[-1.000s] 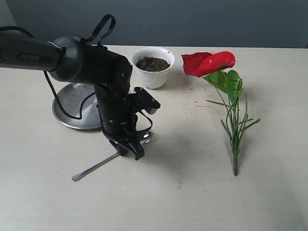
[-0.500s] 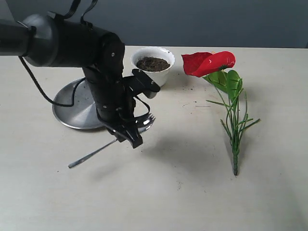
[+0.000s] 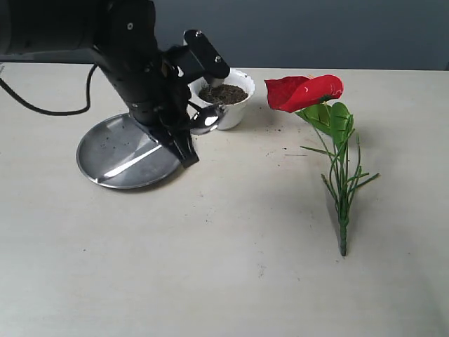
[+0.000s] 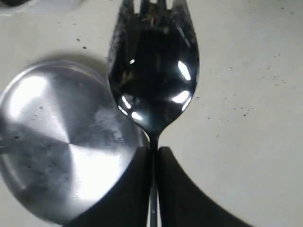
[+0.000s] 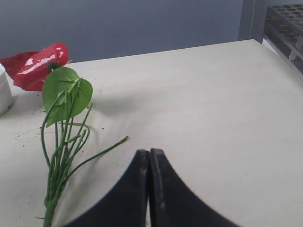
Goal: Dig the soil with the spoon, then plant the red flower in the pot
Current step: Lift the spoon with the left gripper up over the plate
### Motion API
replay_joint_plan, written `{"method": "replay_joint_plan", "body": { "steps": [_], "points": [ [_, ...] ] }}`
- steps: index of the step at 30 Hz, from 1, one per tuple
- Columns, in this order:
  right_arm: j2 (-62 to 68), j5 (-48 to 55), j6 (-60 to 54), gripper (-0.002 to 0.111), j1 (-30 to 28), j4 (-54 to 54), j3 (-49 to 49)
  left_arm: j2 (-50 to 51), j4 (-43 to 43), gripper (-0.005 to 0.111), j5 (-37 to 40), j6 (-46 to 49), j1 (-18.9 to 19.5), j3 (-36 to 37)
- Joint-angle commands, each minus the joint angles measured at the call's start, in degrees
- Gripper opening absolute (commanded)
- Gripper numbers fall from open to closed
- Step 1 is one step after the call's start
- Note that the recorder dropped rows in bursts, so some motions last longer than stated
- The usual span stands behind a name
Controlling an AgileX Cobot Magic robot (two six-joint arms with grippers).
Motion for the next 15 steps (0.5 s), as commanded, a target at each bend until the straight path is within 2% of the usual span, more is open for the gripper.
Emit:
{"method": "replay_joint_plan", "body": {
  "steps": [1, 6, 15],
  "points": [
    [-0.24, -0.54, -0.06, 0.0, 0.02, -0.16, 0.11, -1.29, 7.64, 0.0, -0.15, -0.4, -0.39, -1.79],
    [-0.24, -0.54, -0.06, 0.0, 0.02, -0.16, 0.11, -1.29, 16.58, 0.0, 0.2, -0.4, -0.39, -3.26],
    [-0.24, -0.54, -0.06, 0.0, 0.02, -0.16, 0.11, -1.36, 20.92, 0.0, 1.14, 0.78, -0.39, -4.65]
  ]
}}
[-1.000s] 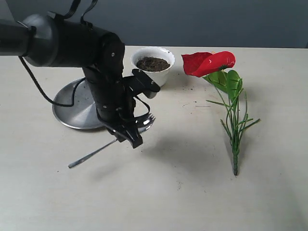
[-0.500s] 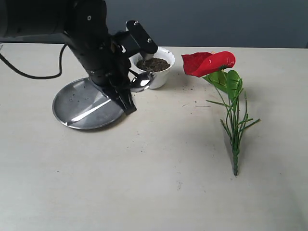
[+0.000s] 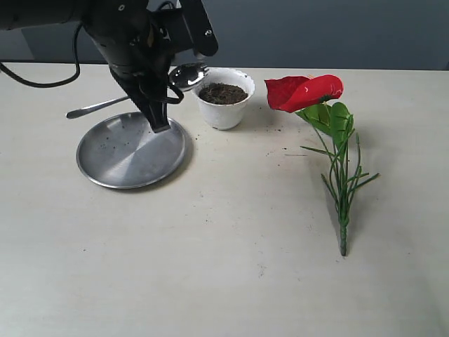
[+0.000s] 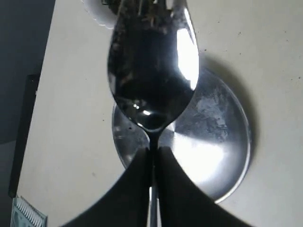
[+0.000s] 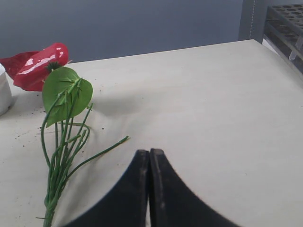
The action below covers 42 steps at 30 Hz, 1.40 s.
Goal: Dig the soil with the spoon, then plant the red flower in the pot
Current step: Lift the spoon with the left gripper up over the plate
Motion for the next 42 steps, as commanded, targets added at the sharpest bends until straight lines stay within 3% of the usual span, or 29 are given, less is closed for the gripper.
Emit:
{"method": "replay_joint_plan", "body": {
  "steps": [1, 7, 17, 42],
  "points": [
    [-0.24, -0.54, -0.06, 0.0, 0.02, -0.16, 0.11, -0.69, 2.44, 0.0, 0.53, 1.98, -0.39, -0.77],
    [-0.24, -0.54, -0.06, 0.0, 0.02, -0.16, 0.11, -1.15, 6.45, 0.0, -0.94, 10.06, -0.39, -0.77],
    [-0.24, -0.54, -0.06, 0.0, 0.02, -0.16, 0.11, -1.15, 14.81, 0.0, -3.08, 9.54, -0.39, -0.77],
    [-0.24, -0.54, -0.06, 0.0, 0.02, -0.16, 0.11, -1.15, 20.41, 0.0, -1.66, 6.2, -0.39, -0.77]
  ]
}}
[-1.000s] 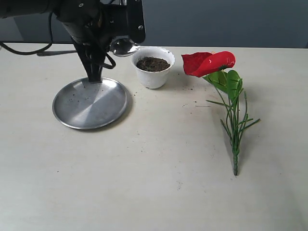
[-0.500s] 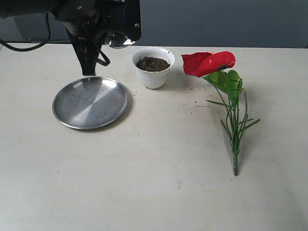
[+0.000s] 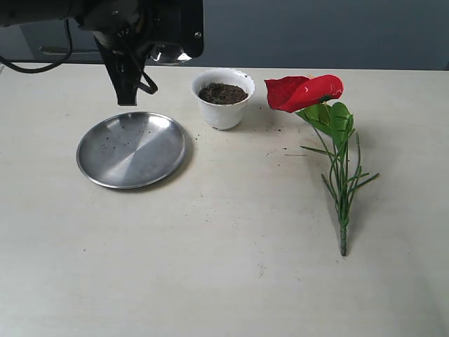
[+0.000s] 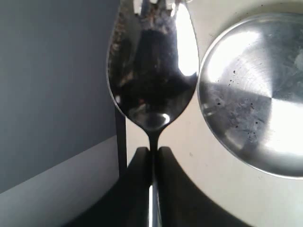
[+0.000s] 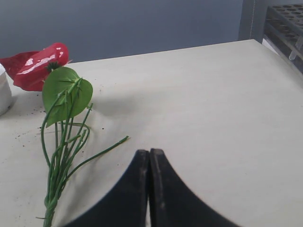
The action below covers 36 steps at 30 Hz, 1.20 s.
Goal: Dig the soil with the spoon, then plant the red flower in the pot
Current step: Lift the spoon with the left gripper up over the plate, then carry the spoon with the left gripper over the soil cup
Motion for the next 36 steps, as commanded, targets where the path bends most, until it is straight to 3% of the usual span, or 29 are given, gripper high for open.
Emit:
{"method": "replay_joint_plan", "body": {
  "steps": [1, 10, 22, 29, 36],
  "points": [
    [-0.24, -0.54, -0.06, 0.0, 0.02, -0.16, 0.11, -0.84, 2.5, 0.0, -0.05, -0.29, -0.39, -0.33],
    [-0.24, -0.54, -0.06, 0.0, 0.02, -0.16, 0.11, -0.84, 3.06, 0.0, -0.33, -0.29, -0.39, -0.33],
    [-0.24, -0.54, -0.06, 0.0, 0.02, -0.16, 0.11, -0.84, 3.63, 0.0, -6.3, 0.16, -0.39, -0.33],
    [-0.24, -0.54, -0.06, 0.0, 0.02, -0.16, 0.11, -0.72, 10.17, 0.0, -6.18, 15.03, -0.39, -0.33],
    [-0.24, -0.54, -0.06, 0.0, 0.02, -0.16, 0.11, -0.72, 25.29, 0.0, -4.15, 23.54, -0.39, -0.33]
  ]
}}
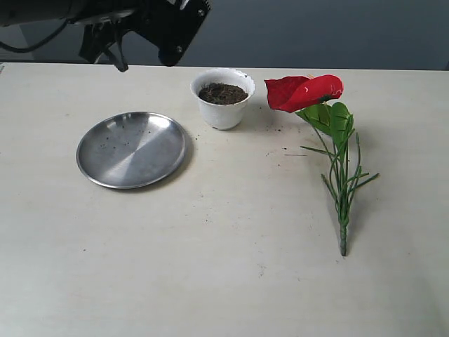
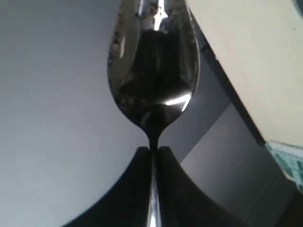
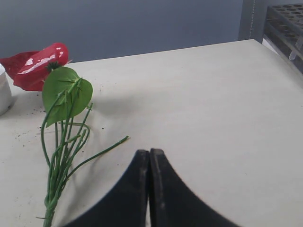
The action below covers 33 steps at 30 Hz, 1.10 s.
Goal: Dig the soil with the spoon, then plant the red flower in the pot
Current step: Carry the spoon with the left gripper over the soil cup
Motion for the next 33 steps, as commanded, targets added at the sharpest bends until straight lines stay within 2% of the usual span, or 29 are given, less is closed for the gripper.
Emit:
{"method": "replay_joint_plan", "body": {
  "steps": [1, 7, 11, 18, 23, 29, 33],
  "points": [
    [-0.24, -0.54, -0.06, 0.0, 0.02, -0.16, 0.11, -0.72, 6.48, 0.0, 1.54, 5.8, -0.39, -0.33],
    [-0.24, -0.54, -0.06, 0.0, 0.02, -0.16, 0.11, 0.78, 14.42, 0.0, 1.98, 15.87, -0.91, 1.6],
    [-0.24, -0.54, -0.06, 0.0, 0.02, -0.16, 0.11, 4.3, 23.32, 0.0, 1.98, 16.03, -2.6, 3.34],
    [-0.24, -0.54, -0.06, 0.0, 0.02, -0.16, 0.11, 8.95, 30.51, 0.0, -0.56, 16.03, -3.33, 3.33],
    [-0.24, -0.54, -0.06, 0.0, 0.02, -0.16, 0.11, 11.3, 37.1, 0.0, -1.82, 11.82, -3.33, 3.33],
    [-0.24, -0.54, -0.06, 0.0, 0.02, -0.16, 0.11, 11.59, 37.1, 0.0, -6.79, 8.24, -3.33, 3.33],
    [-0.24, -0.54, -0.06, 0.0, 0.02, -0.16, 0.11, 11.83, 37.1, 0.0, -6.62, 8.24, -3.33, 3.33]
  ]
}}
